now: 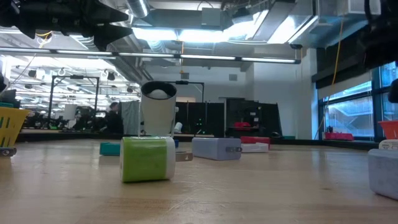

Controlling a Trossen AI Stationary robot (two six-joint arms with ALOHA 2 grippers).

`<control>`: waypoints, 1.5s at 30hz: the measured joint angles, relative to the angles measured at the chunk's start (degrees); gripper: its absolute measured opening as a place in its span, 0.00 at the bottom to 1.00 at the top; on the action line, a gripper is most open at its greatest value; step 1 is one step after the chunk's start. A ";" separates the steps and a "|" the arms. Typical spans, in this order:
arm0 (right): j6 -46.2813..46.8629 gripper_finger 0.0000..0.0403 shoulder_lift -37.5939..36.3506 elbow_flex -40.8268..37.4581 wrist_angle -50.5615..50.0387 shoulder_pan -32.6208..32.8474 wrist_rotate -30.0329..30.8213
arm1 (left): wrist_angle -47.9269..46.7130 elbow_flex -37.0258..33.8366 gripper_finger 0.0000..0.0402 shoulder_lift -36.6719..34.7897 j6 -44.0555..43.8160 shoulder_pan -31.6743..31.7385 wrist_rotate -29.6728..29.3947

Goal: Pick & Place Office items
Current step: Put the blue charger adapter into the orange basket

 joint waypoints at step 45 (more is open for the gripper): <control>-7.56 0.34 18.42 -0.02 -2.21 -3.37 6.07 | -0.78 0.00 0.59 0.01 0.62 -0.01 0.04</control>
